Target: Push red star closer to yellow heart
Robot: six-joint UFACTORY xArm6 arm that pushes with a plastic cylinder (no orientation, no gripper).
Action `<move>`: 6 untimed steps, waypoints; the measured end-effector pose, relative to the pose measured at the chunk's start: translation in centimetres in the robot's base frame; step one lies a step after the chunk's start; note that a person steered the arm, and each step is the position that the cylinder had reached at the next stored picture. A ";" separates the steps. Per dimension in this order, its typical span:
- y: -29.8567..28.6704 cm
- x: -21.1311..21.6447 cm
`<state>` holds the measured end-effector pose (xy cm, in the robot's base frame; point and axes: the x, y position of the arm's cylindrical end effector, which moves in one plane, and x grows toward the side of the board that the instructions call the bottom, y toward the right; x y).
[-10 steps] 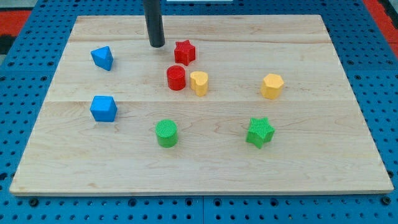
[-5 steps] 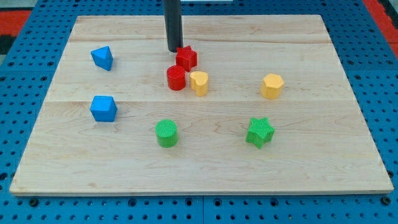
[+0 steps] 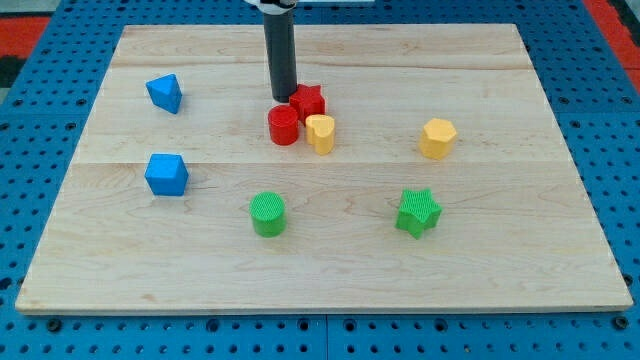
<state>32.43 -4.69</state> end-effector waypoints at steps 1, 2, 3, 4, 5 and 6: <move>0.0 -1.3; 0.1 0.2; 0.1 1.3; 0.6 1.3; 2.5 1.3; 3.1 1.3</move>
<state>33.76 -1.56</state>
